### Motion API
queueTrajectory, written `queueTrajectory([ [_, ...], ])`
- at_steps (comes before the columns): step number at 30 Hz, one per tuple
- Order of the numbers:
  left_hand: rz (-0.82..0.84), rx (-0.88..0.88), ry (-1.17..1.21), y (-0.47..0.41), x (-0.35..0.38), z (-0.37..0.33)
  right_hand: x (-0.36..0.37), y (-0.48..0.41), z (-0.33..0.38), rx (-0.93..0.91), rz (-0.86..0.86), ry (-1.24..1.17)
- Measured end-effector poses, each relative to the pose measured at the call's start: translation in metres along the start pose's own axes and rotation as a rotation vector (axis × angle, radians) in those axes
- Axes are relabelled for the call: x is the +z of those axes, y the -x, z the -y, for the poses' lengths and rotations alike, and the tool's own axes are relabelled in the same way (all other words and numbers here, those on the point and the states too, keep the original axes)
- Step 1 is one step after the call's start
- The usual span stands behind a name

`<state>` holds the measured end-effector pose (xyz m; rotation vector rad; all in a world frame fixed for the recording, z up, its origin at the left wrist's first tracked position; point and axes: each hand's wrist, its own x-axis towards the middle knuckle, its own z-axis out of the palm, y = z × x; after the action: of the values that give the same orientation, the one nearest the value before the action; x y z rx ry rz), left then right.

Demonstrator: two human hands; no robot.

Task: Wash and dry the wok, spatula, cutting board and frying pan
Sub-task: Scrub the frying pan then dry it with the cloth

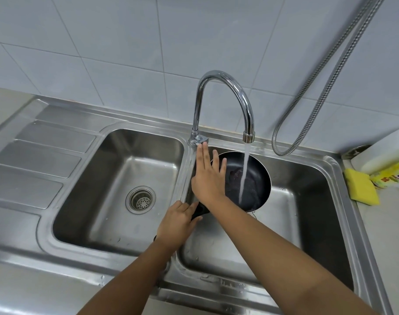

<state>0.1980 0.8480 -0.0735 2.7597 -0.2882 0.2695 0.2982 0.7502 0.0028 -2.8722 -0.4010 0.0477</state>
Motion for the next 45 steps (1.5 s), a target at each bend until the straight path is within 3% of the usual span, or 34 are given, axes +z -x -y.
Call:
queueTrajectory([
  [19,-0.038,0.085,-0.044,-0.001,-0.005,-0.002,-0.019,-0.031,-0.007,0.047,-0.047,0.067],
  [28,-0.010,0.136,-0.132,-0.005,-0.012,-0.006,-0.040,-0.049,-0.024,0.058,0.034,0.060],
  [34,0.062,0.080,-0.055,-0.007,-0.033,-0.034,-0.055,-0.038,-0.031,0.056,0.066,0.018],
  [39,0.168,-0.047,-0.014,-0.008,-0.039,-0.057,-0.062,0.014,-0.072,0.116,0.058,-0.038],
  [45,0.245,-0.077,-0.034,-0.012,-0.033,-0.088,-0.071,0.089,-0.162,0.275,-0.105,-0.114],
])
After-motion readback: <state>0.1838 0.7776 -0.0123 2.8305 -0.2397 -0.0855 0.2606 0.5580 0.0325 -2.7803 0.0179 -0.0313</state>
